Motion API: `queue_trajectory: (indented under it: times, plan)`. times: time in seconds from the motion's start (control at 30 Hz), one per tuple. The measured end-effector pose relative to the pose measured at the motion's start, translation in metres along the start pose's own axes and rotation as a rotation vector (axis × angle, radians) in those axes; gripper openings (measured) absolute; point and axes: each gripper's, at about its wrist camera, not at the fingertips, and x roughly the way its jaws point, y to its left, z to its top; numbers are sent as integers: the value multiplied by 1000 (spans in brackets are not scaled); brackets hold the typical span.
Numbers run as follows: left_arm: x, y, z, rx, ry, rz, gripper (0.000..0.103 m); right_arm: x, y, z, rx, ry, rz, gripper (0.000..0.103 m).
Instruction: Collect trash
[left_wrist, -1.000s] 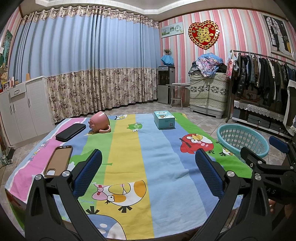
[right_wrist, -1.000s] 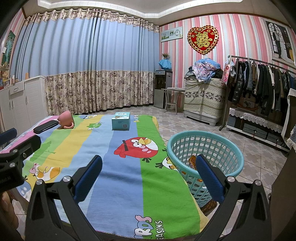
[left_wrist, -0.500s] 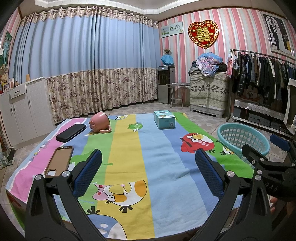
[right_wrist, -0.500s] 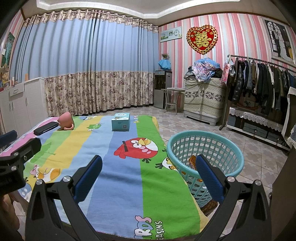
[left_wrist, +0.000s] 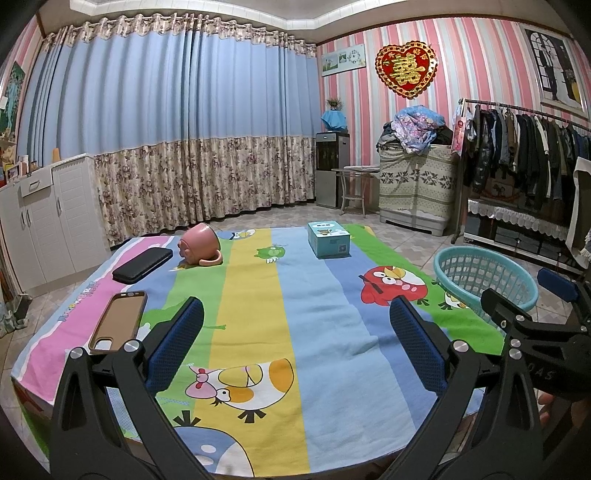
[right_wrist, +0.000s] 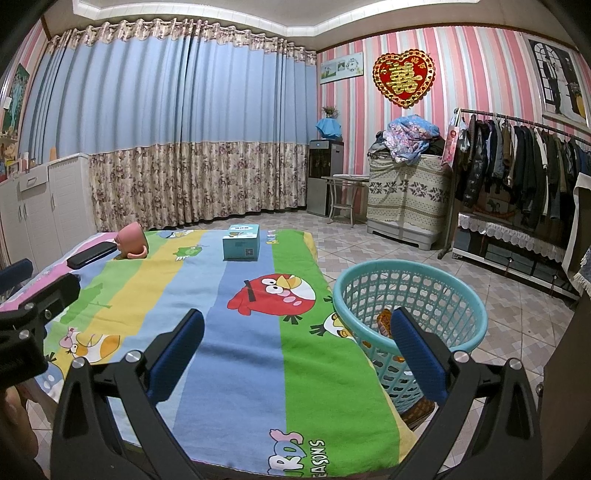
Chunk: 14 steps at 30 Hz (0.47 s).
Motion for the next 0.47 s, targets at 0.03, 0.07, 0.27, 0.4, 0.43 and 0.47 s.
queue_trajectory:
  times: [0.03, 0.07, 0.27, 0.4, 0.43, 0.47]
  plan:
    - [0, -1, 0, 0, -1, 1, 97, 0, 0, 0, 0, 0, 0, 99]
    - [0, 1, 0, 0, -2, 1, 97, 0, 0, 0, 0, 0, 0, 99]
    - [-2, 1, 1, -2, 3, -6, 98, 0, 0, 0, 0, 0, 0, 99]
    - [-2, 4, 3, -12, 11, -12, 98, 0, 0, 0, 0, 0, 0, 99]
    - [-2, 4, 3, -10, 11, -12, 98, 0, 0, 0, 0, 1, 0, 99]
    - [-2, 4, 3, -10, 10, -12, 98, 0, 0, 0, 0, 2, 0, 99]
